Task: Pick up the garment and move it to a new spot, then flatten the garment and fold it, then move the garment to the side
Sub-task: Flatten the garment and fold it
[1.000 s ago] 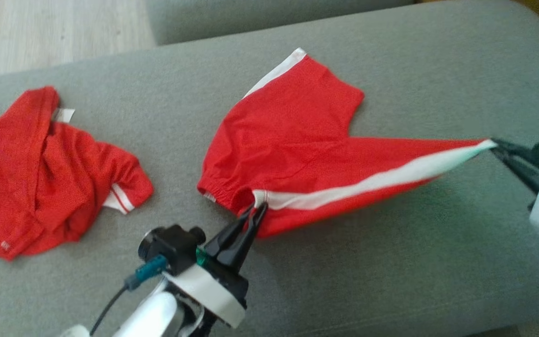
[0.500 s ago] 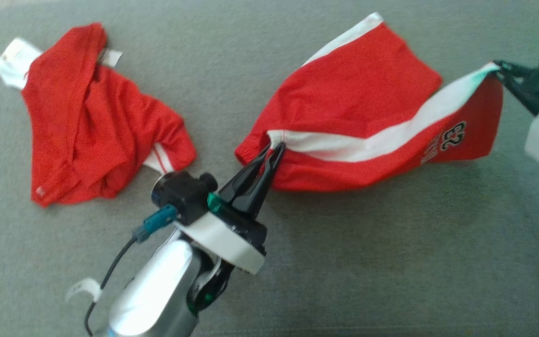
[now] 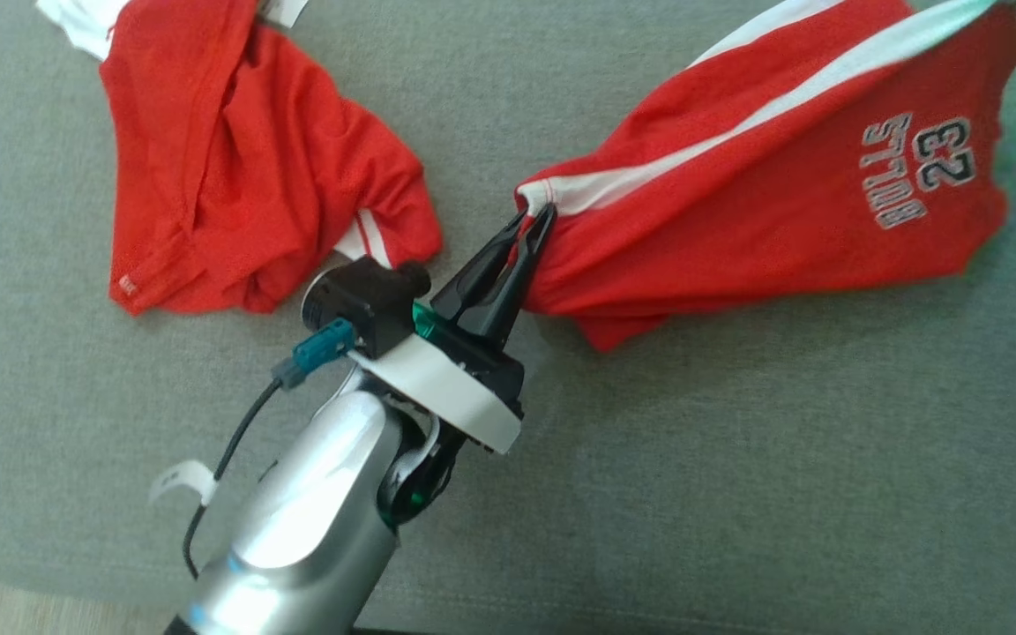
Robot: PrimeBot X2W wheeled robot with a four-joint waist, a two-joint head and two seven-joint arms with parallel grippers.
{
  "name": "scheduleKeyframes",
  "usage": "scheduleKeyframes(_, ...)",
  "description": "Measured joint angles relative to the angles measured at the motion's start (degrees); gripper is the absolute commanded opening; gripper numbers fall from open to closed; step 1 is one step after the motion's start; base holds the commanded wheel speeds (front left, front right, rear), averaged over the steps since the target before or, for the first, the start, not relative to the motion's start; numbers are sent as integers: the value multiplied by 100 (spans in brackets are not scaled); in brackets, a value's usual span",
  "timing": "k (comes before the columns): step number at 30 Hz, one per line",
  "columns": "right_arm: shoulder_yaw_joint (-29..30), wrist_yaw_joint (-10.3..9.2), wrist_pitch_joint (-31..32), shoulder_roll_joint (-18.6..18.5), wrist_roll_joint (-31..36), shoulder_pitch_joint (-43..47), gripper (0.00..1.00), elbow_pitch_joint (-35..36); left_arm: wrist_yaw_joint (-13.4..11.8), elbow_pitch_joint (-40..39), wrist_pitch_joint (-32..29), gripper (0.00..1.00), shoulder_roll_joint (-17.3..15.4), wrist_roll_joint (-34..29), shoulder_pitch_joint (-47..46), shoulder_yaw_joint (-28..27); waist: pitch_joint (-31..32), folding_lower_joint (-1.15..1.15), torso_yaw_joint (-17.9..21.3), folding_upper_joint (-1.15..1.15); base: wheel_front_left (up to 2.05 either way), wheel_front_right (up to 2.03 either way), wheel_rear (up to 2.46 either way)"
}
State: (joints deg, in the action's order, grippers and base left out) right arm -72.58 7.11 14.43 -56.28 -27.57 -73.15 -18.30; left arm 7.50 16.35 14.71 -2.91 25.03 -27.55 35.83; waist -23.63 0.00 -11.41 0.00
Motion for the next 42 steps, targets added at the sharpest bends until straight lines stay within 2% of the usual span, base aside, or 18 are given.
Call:
scheduleKeyframes(8,-126,0,-91,237,-21,-411,0,-405,0,-40,0,0,41,144,-232,4,-270,1,-170,0,0,0,0)
scheduleKeyframes(24,-126,0,-205,465,169,-512,0,-753,-1,-58,0,0,55,236,-515,65,-644,0,-319,0,0,0,0)
scheduleKeyframes(25,-126,0,-235,497,152,-512,7,-795,-1,-48,0,0,55,236,-532,66,-656,0,-317,0,0,0,0)
scheduleKeyframes(26,-127,0,-259,520,143,-512,100,-828,-1,-25,0,12,55,236,-556,68,-663,0,-312,0,0,0,0)
scheduleKeyframes(27,-127,0,-305,541,141,-512,100,-865,-3,-8,0,44,56,236,-572,66,-667,0,-306,0,0,0,0)
scheduleKeyframes(28,-127,0,-391,577,135,-511,100,-955,-53,43,0,100,58,236,-581,66,-653,0,-287,0,0,0,0)
scheduleKeyframes(34,-127,0,-716,776,-118,-489,100,-1282,-94,110,0,100,60,149,-567,-21,-416,0,-126,0,0,0,0)
scheduleKeyframes(42,12,0,-1397,1106,-918,-322,100,-1802,-94,183,0,100,70,-102,-365,-493,127,0,173,0,0,0,0)
